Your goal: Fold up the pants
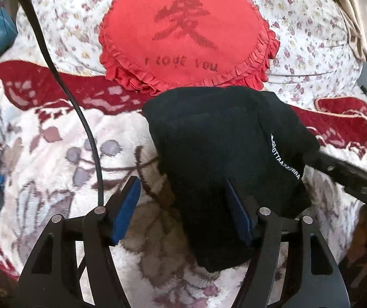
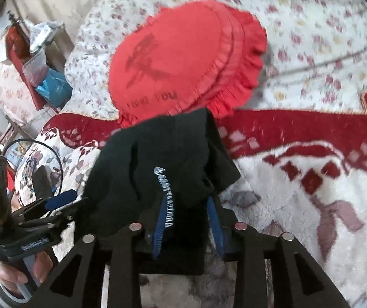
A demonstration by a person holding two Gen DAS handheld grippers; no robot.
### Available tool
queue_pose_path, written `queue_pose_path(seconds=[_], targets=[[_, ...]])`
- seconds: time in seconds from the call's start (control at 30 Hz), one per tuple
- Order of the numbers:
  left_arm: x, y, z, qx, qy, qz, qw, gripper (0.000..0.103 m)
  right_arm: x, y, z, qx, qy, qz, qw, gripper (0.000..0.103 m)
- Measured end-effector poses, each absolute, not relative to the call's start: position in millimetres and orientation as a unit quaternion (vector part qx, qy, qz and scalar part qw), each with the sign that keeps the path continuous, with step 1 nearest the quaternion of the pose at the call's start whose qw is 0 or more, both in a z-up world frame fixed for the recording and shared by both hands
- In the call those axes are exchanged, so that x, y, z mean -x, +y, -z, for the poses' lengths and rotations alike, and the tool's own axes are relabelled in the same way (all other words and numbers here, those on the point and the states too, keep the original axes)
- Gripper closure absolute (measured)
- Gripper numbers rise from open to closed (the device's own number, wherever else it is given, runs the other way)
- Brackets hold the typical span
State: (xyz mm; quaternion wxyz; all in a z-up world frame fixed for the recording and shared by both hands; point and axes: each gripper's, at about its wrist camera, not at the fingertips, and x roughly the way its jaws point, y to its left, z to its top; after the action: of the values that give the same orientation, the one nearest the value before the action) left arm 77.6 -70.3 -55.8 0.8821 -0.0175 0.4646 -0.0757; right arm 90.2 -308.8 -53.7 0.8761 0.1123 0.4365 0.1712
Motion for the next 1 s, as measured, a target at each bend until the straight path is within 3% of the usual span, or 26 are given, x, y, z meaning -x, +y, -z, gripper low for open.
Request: queue_pose_path(seconds=[0.07, 0.47, 1.0], targets=[[-73.3, -73.6, 53.3, 0.013, 0.459, 0.066, 0.886, 0.036, -83.8, -302.4, 46.1, -0.108, 0.429, -0.171, 0.88, 0.06], [-39.3, -80.8, 25.1, -0.006, 0.42, 0.032, 0.907, 0.036, -54.5, -284.6, 13.4, -0.075, 0.386, -0.156, 0.906, 0.046], [-15.3, -81.8, 1.9, -0.01, 0.398, 0.006, 0.917, 0.036, -35.1, -281.2, -1.5, -0.074, 0.379, -0.17, 0.907, 0.039]])
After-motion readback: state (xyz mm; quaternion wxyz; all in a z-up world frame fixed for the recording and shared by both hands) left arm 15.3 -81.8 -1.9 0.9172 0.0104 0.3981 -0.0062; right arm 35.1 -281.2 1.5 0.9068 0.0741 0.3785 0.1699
